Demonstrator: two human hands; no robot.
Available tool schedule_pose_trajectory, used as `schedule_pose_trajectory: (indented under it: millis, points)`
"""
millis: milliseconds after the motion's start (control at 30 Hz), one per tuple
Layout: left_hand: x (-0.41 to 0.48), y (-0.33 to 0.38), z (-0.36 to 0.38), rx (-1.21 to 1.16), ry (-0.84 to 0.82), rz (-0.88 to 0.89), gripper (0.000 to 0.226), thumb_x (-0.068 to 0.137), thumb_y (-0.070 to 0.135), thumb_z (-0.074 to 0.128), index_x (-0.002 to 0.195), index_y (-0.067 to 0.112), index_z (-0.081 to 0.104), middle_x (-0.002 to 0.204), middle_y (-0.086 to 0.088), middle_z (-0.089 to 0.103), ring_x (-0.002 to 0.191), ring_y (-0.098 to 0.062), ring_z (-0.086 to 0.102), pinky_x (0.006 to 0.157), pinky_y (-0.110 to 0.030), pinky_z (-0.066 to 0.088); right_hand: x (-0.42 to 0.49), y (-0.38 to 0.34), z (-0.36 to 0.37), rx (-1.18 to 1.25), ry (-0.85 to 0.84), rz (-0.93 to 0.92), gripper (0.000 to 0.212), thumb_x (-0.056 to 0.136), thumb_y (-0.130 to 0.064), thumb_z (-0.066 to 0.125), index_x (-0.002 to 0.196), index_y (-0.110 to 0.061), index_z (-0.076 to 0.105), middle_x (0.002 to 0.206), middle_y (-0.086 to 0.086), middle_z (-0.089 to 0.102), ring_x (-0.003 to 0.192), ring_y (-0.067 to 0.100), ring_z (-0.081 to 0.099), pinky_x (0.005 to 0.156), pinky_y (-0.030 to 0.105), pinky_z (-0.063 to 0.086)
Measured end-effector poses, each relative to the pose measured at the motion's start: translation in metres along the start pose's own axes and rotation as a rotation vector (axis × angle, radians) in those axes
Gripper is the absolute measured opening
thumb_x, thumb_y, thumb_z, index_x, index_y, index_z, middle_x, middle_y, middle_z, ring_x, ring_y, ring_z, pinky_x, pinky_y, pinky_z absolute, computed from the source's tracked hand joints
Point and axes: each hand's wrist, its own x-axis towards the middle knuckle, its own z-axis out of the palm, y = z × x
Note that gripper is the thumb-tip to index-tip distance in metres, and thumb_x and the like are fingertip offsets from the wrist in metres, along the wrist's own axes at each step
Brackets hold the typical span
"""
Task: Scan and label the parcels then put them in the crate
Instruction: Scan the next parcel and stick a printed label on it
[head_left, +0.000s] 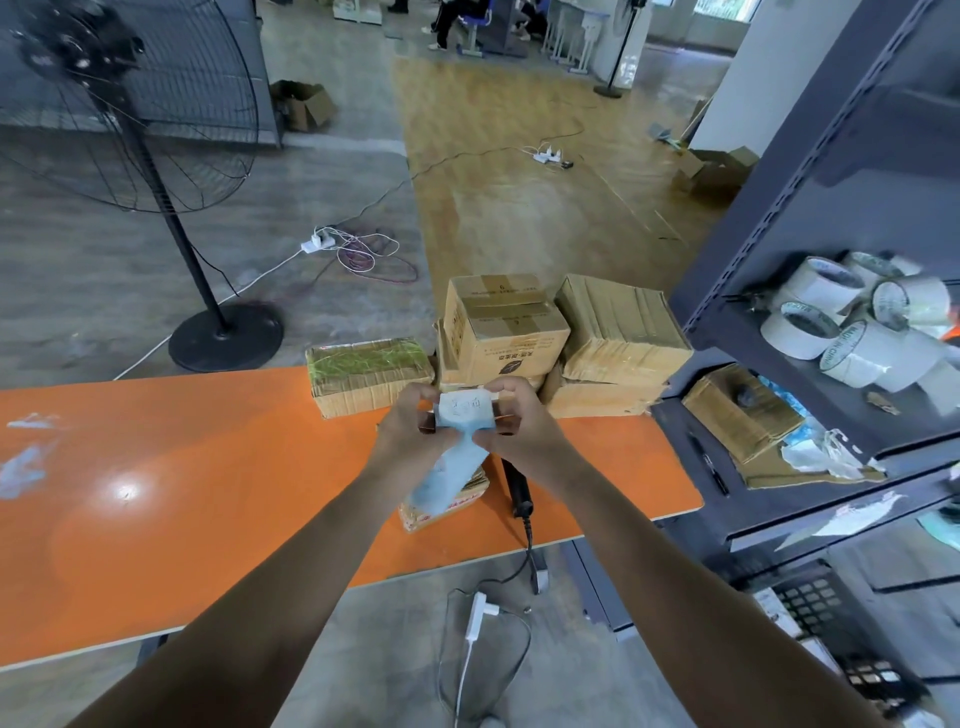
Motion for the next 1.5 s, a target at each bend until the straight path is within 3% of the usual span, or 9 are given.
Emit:
schedule_pose_trajectory:
  millis: [67,200,300,433,633,833,1000,1300,1500]
  points:
    - [0.0,0.005,0.005,-0.056,-0.006,-0.029,0.015,0.091,0.018,0.063,0.102,0.02,0.054,0.097,-0.015,0.066,0.073,-0.02,0.061,0.057,-0.021,0.054,-0.002,0.001,-0.004,0.023,0.007,0.006,0.053,0.084,-0.003,0.071,0.122,-0.031,0.047,0.103,0.002,0.066,0.091,0.011,0.064,0.07,0.016,0.053]
    - [0.008,0.004,0.023,-0.06,0.062,-0.079,0.013,0.097,0.026,0.051,0.104,0.018,0.059,0.09,-0.002,0.06,0.071,-0.017,0.06,0.083,-0.045,0.058,0.0,0.008,-0.01,0.019,0.059,0.021,0.062,0.082,0.001,0.071,0.129,-0.029,0.045,0.1,0.003,0.065,0.088,0.014,0.063,0.067,0.018,0.054]
    - [0.016,0.003,0.039,-0.035,0.134,-0.093,0.01,0.096,0.023,0.05,0.095,0.024,0.06,0.083,-0.003,0.063,0.068,-0.019,0.06,0.08,-0.045,0.057,0.001,0.016,-0.016,-0.004,0.086,0.044,0.071,0.082,0.002,0.068,0.136,-0.035,0.041,0.098,0.012,0.065,0.081,0.02,0.061,0.067,0.026,0.053]
    - [0.022,0.002,0.06,0.008,0.123,-0.128,0.017,0.094,0.016,0.049,0.092,0.023,0.064,0.079,-0.003,0.064,0.07,-0.021,0.057,0.066,-0.031,0.044,0.007,0.033,-0.033,-0.158,0.098,0.056,0.071,0.086,0.002,0.062,0.144,-0.032,0.037,0.099,0.005,0.063,0.077,0.018,0.056,0.055,0.014,0.043]
    - [0.036,-0.006,0.098,0.069,0.12,-0.211,0.018,0.095,0.018,0.045,0.097,0.013,0.062,0.08,-0.006,0.062,0.061,-0.021,0.053,0.053,-0.027,0.041,0.027,0.077,-0.053,-0.59,0.105,0.071,0.065,0.089,-0.003,0.058,0.147,-0.022,0.037,0.133,0.004,0.052,0.122,0.024,0.05,0.106,0.043,0.039]
    - [0.054,-0.023,0.126,0.147,0.161,-0.258,0.021,0.093,0.017,0.046,0.101,0.01,0.065,0.085,-0.013,0.065,0.069,-0.026,0.058,0.06,-0.033,0.045,0.044,0.129,-0.071,-0.818,0.033,0.153,0.064,0.09,-0.003,0.056,0.148,-0.021,0.035,0.133,0.003,0.047,0.126,0.023,0.045,0.094,0.037,0.033]
    - [0.058,-0.039,0.14,0.178,0.11,-0.315,0.023,0.091,0.013,0.051,0.107,0.009,0.067,0.087,-0.015,0.066,0.063,-0.021,0.054,0.047,-0.023,0.036,0.047,0.165,-0.072,-0.815,-0.011,0.188,0.062,0.091,-0.003,0.056,0.147,-0.019,0.036,0.138,0.003,0.048,0.129,0.022,0.045,0.096,0.037,0.034]
    - [0.052,-0.047,0.132,0.161,0.118,-0.343,0.022,0.091,0.006,0.048,0.1,0.012,0.067,0.075,-0.005,0.061,0.062,-0.026,0.055,0.059,-0.034,0.043,0.047,0.176,-0.066,-0.751,-0.071,0.102,0.071,0.09,-0.027,0.068,0.151,-0.018,0.034,0.141,0.002,0.049,0.127,0.02,0.05,0.104,0.04,0.04]
    - [0.048,-0.046,0.099,0.093,0.151,-0.37,0.023,0.092,0.006,0.048,0.076,0.014,0.063,0.073,-0.007,0.059,0.075,-0.028,0.06,0.07,-0.044,0.054,0.04,0.148,-0.052,-0.465,0.015,0.025,0.033,0.098,-0.023,0.057,0.128,-0.011,0.061,0.119,0.003,0.064,0.106,0.017,0.062,0.084,0.02,0.044]
